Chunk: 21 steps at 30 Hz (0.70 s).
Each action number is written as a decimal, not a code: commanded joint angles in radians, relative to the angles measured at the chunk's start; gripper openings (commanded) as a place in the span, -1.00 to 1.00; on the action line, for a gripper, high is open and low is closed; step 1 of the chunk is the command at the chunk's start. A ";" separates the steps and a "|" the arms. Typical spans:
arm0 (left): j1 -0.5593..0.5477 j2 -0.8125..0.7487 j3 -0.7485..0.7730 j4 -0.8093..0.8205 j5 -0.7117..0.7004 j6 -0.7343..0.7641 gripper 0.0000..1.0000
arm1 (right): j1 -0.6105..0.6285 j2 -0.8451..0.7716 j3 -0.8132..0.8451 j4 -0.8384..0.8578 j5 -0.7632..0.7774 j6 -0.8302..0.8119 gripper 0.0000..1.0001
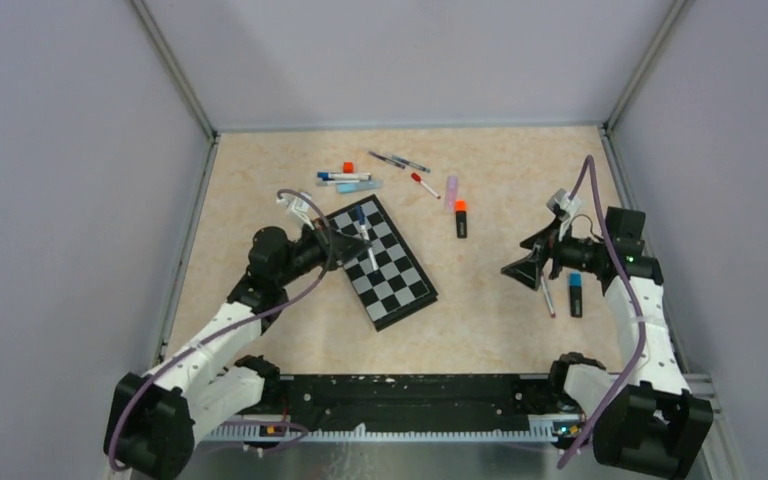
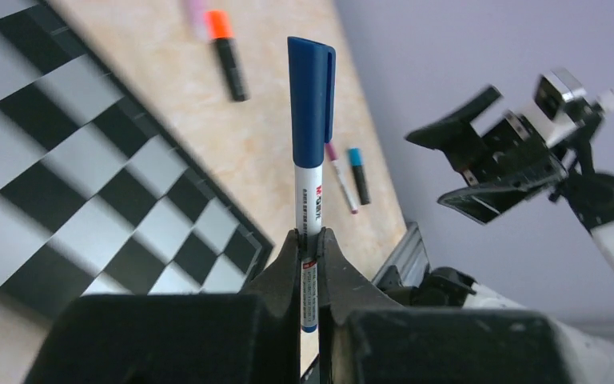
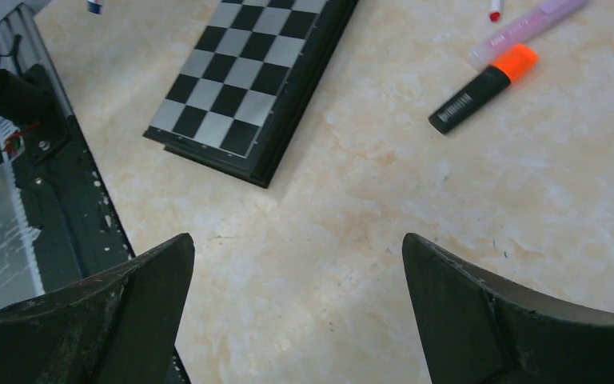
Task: Open the pen caps
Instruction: Pick up the pen from the center of the board.
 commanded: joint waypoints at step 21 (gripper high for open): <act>-0.561 0.433 0.232 0.689 -0.503 0.130 -1.00 | 0.390 0.179 0.135 0.582 -0.159 0.829 0.82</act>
